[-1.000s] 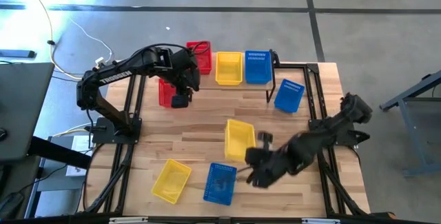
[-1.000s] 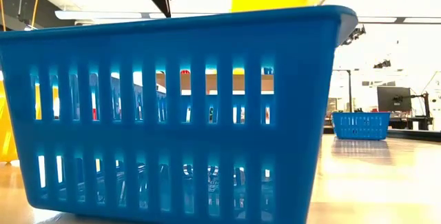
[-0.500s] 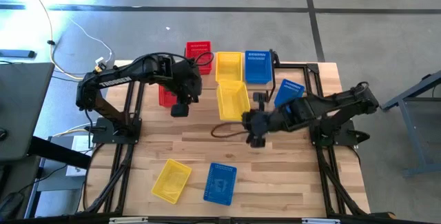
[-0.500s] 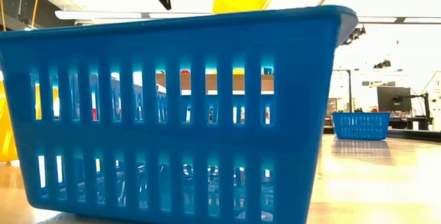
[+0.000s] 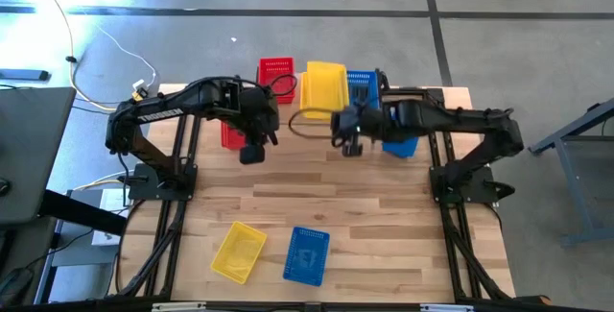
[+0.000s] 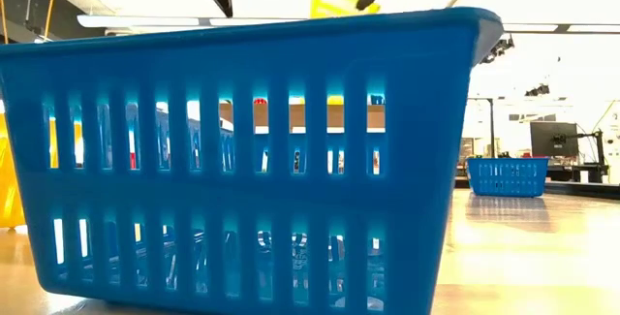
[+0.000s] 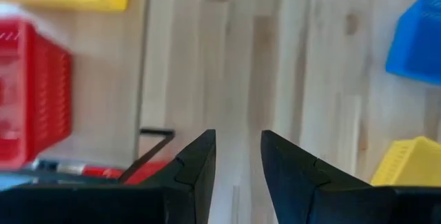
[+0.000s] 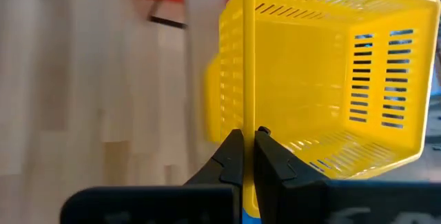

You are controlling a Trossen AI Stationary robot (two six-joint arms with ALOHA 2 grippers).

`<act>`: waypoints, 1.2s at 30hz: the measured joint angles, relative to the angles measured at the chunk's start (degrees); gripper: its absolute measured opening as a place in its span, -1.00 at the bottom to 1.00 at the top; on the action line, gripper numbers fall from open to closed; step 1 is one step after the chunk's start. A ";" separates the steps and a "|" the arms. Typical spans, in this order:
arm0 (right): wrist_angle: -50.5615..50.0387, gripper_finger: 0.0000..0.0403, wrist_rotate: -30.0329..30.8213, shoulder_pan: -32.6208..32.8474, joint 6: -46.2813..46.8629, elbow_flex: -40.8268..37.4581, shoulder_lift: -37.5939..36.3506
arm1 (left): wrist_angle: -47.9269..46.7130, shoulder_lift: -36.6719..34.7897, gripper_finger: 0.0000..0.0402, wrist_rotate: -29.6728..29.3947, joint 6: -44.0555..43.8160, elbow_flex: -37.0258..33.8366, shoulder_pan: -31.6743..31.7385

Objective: Stack baskets on shelf by color
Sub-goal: Stack the right yellow bin on top of the yellow bin on the shelf

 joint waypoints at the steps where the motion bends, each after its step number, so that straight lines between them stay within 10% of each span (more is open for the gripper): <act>1: 0.81 -1.00 -0.07 -1.24 -1.10 0.00 0.02 | -0.53 0.00 -0.47 -0.90 -0.30 0.00 0.00; 16: 6.73 -1.00 -10.59 -14.83 -2.62 0.00 0.02 | -2.00 0.00 -0.47 -5.43 -1.67 0.00 0.00; 36: 4.73 -1.00 -12.71 -12.38 -1.73 0.02 5.29 | -2.11 0.00 -0.47 -5.45 -1.58 -0.02 0.02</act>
